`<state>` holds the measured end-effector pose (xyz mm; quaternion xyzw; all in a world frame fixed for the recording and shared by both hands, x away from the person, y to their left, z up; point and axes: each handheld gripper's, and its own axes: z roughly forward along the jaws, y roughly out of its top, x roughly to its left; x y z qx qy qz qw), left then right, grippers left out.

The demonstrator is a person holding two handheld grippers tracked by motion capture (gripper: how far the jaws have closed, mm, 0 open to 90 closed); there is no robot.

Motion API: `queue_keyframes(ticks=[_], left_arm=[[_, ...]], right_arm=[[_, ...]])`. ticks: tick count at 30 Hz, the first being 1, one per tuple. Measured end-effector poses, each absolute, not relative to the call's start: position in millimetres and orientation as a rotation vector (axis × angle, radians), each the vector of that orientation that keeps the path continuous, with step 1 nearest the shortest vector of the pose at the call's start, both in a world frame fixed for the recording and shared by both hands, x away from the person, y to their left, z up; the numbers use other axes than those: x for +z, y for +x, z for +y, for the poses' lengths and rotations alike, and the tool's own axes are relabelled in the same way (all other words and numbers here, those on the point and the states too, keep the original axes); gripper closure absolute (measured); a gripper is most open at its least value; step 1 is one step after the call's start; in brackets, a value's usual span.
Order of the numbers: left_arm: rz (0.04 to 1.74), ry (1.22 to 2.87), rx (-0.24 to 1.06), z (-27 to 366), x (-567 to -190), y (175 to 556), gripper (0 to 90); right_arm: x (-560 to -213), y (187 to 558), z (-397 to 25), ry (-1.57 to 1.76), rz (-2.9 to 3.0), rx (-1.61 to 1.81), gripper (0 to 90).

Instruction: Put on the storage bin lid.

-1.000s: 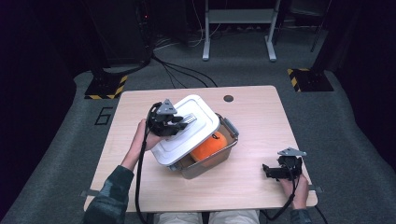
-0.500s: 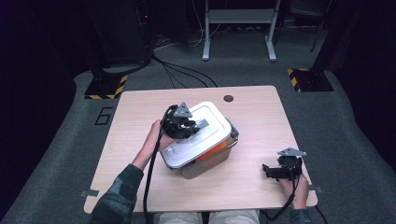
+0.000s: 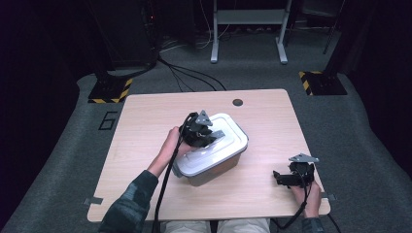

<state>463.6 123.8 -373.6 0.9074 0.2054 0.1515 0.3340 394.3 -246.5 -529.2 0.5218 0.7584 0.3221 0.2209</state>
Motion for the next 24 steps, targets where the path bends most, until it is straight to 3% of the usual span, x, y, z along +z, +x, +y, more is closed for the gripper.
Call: queue_keyframes(ticks=[19,24], left_arm=[[0.545,2.354,0.361,124.5,-382.0,461.0,65.7],[0.575,2.345,0.376,123.8,-382.3,460.7,58.3]], right_arm=[[-529.2,394.5,-246.8,1.435,2.098,0.890,0.1],[-529.1,394.2,-246.5,1.440,2.096,0.889,0.1]])
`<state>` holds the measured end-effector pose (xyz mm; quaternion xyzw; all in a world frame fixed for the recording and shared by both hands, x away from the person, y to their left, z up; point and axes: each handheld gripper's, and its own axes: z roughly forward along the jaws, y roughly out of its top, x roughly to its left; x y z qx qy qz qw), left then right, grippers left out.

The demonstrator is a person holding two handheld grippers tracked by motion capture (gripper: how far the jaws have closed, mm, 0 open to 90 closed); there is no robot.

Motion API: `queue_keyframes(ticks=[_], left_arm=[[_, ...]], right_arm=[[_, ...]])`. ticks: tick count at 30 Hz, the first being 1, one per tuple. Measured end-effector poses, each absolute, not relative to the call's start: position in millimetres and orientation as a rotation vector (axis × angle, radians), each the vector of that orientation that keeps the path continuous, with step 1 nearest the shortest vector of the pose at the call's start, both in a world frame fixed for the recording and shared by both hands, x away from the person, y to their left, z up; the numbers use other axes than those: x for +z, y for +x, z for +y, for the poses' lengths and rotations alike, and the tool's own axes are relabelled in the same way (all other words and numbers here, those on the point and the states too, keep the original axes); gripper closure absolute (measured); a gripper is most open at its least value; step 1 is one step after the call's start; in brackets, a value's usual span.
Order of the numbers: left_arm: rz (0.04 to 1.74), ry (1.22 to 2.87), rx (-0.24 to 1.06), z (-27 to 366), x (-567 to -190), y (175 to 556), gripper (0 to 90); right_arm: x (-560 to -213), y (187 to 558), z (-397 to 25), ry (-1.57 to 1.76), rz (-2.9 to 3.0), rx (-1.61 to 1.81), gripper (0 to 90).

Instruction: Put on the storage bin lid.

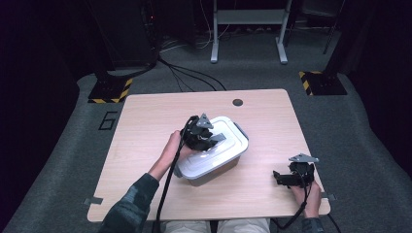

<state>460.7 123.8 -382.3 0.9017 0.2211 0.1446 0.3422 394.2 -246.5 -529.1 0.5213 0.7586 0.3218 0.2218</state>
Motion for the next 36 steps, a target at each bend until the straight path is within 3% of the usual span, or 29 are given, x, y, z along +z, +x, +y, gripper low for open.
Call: queue_keyframes(ticks=[6,10,16,36], left_arm=[[0.632,2.324,0.388,129,-381,461,31.2],[0.662,2.302,0.399,137,-378,461,22.4],[0.721,2.266,0.433,153,-371,463,15.4],[0.920,2.135,0.554,231,-354,467,8.0]], right_arm=[[-529,394,-246,1.442,2.096,0.889,0.1],[-529,394,-247,1.439,2.097,0.889,0.1],[-529,394,-247,1.438,2.097,0.889,0.1],[-529,394,-247,1.437,2.096,0.888,0.1]])
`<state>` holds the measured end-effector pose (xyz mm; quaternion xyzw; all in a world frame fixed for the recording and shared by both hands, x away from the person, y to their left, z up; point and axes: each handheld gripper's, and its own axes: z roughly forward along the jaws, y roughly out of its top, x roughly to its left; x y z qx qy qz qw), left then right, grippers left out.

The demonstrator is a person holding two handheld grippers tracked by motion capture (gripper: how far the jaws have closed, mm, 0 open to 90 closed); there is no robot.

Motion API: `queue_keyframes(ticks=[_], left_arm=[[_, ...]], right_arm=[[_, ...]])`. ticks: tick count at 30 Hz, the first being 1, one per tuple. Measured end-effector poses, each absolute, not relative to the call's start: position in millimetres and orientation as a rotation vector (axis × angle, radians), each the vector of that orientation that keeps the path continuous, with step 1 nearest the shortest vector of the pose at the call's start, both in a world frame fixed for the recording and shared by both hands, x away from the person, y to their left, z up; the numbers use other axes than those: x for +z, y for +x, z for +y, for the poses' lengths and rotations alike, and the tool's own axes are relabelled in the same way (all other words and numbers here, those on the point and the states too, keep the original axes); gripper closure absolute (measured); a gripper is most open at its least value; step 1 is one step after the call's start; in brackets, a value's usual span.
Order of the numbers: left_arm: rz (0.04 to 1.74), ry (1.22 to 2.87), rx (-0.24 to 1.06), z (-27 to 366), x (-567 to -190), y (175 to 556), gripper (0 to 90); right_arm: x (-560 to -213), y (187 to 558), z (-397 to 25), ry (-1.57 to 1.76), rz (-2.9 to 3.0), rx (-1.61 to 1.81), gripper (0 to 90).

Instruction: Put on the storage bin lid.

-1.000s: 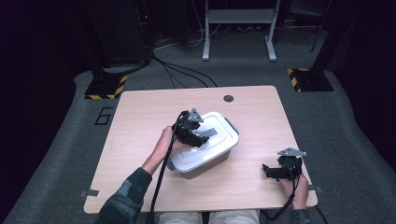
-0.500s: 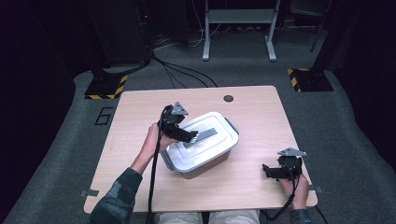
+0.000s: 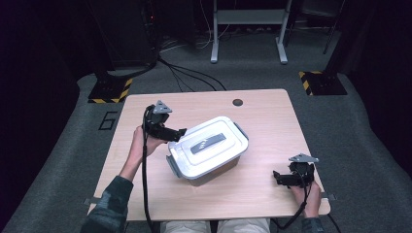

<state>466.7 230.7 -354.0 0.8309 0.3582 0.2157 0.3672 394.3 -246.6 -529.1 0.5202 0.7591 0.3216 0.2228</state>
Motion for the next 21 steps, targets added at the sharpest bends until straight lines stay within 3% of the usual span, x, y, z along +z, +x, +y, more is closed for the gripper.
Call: queue_keyframes(ticks=[21], left_arm=[[1.243,2.004,0.635,337,-401,460,5.3]], right_arm=[[-529,394,-247,1.433,2.097,0.881,0.1]])
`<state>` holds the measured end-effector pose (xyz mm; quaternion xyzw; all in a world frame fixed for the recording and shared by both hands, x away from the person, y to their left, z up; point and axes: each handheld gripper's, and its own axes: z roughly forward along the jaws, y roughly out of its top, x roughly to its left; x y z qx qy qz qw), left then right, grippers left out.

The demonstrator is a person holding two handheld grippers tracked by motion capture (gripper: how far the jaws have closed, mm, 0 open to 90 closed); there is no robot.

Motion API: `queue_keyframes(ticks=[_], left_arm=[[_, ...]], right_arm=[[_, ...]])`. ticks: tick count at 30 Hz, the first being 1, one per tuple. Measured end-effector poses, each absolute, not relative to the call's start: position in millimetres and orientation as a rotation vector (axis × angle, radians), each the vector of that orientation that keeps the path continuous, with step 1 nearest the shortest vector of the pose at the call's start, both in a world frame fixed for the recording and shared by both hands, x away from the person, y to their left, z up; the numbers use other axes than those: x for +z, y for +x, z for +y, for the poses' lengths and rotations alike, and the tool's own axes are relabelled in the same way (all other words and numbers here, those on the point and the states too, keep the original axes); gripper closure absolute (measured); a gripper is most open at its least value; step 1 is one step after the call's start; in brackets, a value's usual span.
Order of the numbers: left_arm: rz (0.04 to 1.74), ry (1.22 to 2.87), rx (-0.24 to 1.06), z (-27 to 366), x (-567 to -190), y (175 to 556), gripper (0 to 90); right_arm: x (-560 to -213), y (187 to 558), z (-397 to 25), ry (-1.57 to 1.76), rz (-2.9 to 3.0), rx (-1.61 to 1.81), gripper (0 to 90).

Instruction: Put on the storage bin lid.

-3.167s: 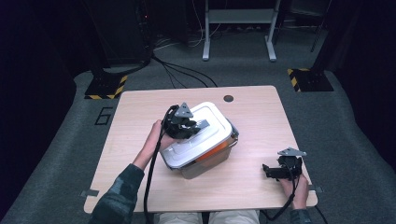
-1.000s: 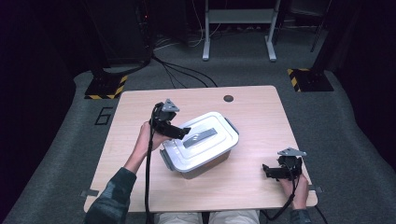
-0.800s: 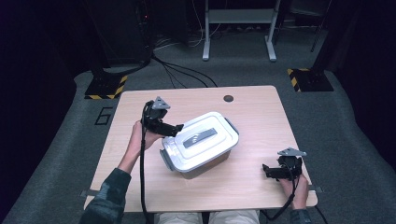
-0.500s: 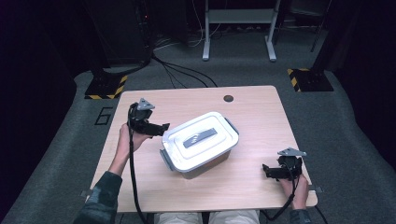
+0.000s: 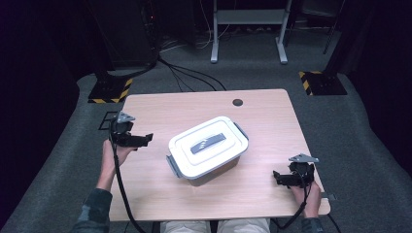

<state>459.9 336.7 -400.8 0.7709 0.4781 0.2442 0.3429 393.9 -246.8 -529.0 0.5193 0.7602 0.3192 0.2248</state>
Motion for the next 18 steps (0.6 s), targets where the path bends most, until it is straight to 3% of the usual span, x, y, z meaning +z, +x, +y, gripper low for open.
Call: queue_keyframes(ticks=[18], left_arm=[[1.456,1.965,0.526,394,-476,447,4.0]], right_arm=[[-529,394,-247,1.435,2.096,0.882,0.1]])
